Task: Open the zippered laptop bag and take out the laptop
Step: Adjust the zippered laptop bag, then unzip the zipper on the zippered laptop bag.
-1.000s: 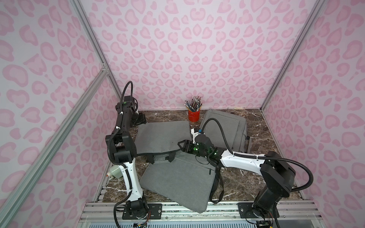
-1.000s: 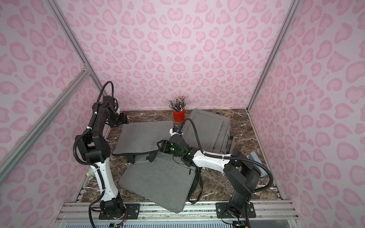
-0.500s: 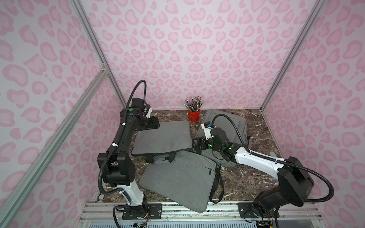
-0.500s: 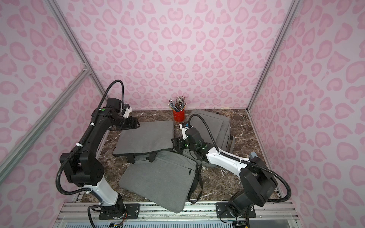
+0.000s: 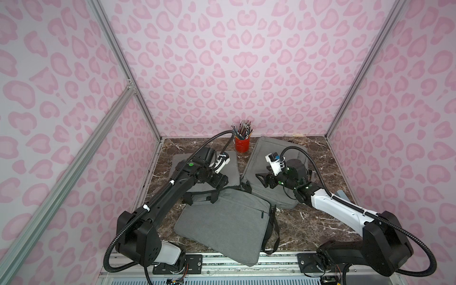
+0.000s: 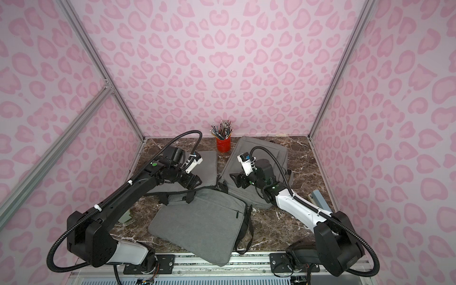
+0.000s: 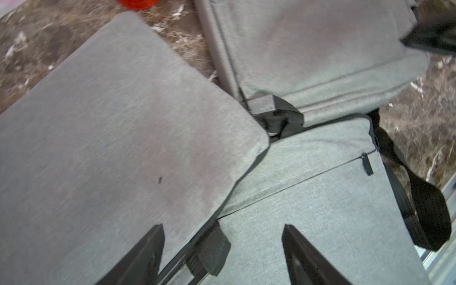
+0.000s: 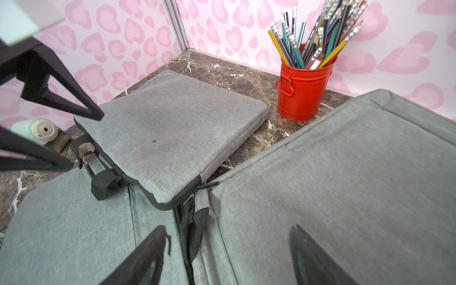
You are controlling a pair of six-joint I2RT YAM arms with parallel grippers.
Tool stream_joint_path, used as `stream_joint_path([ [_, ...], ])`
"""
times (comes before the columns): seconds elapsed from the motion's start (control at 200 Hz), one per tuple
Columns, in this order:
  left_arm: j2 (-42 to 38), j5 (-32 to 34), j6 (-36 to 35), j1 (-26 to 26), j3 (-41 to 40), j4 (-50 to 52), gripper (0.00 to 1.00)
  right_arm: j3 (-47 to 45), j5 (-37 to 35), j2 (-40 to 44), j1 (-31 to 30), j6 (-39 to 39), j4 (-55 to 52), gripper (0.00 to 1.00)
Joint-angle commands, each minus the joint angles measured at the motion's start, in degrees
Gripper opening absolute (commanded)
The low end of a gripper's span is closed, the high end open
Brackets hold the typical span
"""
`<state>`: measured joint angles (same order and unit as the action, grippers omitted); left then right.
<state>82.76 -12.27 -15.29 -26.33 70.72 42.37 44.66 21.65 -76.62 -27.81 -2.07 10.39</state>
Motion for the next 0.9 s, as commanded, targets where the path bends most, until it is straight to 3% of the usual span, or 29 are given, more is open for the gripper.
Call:
stream_joint_path([
  [0.0, 1.0, 3.44, -8.01, -2.48, -0.75, -3.05, 0.77, -0.66, 0.68, 0.87, 0.38, 4.75, 1.0, 0.79],
  [0.26, 4.81, 7.79, -16.1, -6.02, -3.04, -5.06, 0.73, -5.3, 2.46, 3.88, 1.01, 6.5, 5.23, 0.78],
  [0.59, 6.94, 9.23, -17.76, -6.1, -7.31, -9.58, 0.63, -6.52, 5.18, 3.08, 1.01, 6.39, 7.31, 0.78],
  [0.895, 9.92, 15.33, -17.6, -6.1, -8.76, -15.33, 0.48, -5.81, 8.12, -0.31, 0.58, 4.99, 10.49, 0.77],
])
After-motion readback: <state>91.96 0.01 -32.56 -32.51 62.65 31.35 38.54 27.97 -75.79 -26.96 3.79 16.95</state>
